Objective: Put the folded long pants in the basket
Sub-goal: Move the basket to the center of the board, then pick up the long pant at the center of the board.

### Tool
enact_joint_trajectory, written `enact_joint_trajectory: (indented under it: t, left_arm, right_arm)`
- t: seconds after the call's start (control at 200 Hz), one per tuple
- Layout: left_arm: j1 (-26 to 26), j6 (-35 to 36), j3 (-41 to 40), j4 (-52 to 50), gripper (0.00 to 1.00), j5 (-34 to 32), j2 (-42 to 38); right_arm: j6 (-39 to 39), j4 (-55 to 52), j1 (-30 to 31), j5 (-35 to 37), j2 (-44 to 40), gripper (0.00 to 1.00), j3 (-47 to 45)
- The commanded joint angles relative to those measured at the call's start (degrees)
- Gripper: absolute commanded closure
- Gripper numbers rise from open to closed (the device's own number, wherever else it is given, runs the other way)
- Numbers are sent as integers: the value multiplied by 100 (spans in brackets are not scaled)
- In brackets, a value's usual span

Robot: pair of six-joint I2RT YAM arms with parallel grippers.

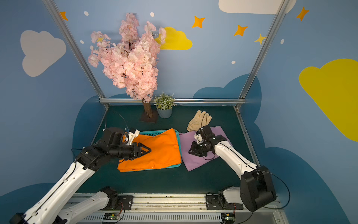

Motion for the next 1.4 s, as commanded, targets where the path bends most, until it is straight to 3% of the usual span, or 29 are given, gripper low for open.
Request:
enact_joint_trajectory:
  t: [0.0,0.245,0.36,0.461,0.611,0.721,0.811,0.901,1.076,1.202,1.397]
  left_arm:
    - [-282,-163,238,124,47,-929,155]
    - [-284,-171,449,-120,46,-1561,261]
    - [-276,-66,687,-321,45,-1639,395]
    - [-305,-148,681,-199,45,-1321,628]
    - [-816,-330,752,370,43,-1256,1240]
    - [-1387,-499,1066,700,39,-1495,2201]
    - [-1682,-752,1312,949,32,-1491,3130]
    - [-1984,-868,1624,1053,31,-1806,4119]
    - [-2139,-1185,1892,1398,31,-1814,5494]
    - [-2116,-1092,1616,2077,31,-1946,5684]
    - [-1932,-1128,1583,2667,33,-1615,6113]
  right_arm:
    - [617,605,807,-93,533,75,497]
    - [630,483,2361,-150,2282,76,2845]
    - [336,-70,2396,-178,2784,76,3560]
    - [229,38,1732,-20,2238,72,2908]
    - [-527,-20,-176,-448,1329,56,2087]
    - [-752,-214,-1696,-528,1038,42,1857]
    - [-714,-332,-2721,-495,1097,39,1805]
    - [-584,-249,-3495,-594,1168,38,1686]
    - [-861,-201,-4174,-971,1408,38,1698]
    - [-913,-263,-4526,-1102,1500,38,1695]
    - [-887,-92,-4831,-1325,1694,37,1558]
